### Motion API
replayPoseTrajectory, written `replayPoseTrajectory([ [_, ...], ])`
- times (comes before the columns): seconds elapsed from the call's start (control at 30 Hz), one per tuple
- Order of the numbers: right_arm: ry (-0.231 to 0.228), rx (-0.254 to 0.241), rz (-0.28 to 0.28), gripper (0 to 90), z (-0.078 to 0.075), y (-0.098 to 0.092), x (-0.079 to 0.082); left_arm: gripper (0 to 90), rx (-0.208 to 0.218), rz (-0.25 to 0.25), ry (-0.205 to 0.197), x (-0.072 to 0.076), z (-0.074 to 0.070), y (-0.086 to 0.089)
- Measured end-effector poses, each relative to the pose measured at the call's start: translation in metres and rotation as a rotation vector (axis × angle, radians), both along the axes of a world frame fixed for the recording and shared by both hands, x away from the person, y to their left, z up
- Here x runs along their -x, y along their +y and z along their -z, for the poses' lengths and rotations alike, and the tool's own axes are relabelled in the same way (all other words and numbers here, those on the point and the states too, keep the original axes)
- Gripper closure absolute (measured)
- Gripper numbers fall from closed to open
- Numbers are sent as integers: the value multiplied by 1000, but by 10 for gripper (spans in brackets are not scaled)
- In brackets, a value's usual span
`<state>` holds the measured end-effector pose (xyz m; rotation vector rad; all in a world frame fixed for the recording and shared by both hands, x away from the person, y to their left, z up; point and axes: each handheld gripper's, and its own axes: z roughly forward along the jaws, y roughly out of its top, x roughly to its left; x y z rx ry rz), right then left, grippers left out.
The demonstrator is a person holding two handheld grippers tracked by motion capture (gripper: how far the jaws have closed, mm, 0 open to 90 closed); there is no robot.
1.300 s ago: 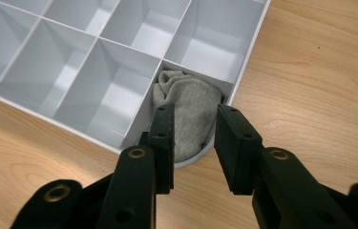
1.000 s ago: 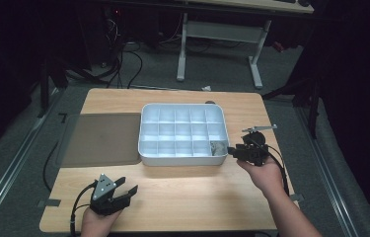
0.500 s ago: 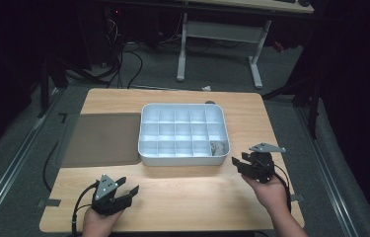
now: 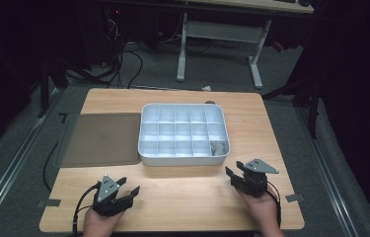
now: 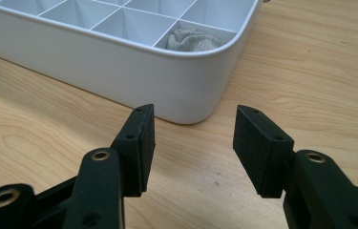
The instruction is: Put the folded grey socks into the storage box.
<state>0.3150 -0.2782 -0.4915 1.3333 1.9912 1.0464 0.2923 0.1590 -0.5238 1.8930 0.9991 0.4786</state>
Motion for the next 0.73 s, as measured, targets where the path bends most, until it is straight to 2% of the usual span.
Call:
replayPoseTrajectory([
  [0.13,-14,-39,2,481,10,5,8,389,-13,4,-5,1,1,-2],
  [0.27,-36,-50,-14,473,18,9,17,386,-8,7,-10,2,2,-3],
  [0.33,-28,-29,-35,464,21,10,21,386,-5,5,-12,2,3,-4],
  [0.47,-23,-14,-38,465,28,13,26,386,-6,9,-4,3,4,-3],
  [0.63,-12,-8,-53,464,32,18,25,385,-23,20,-24,9,-1,-2],
  [0.73,-9,0,-62,465,33,21,27,385,-3,10,-28,10,-3,-1],
])
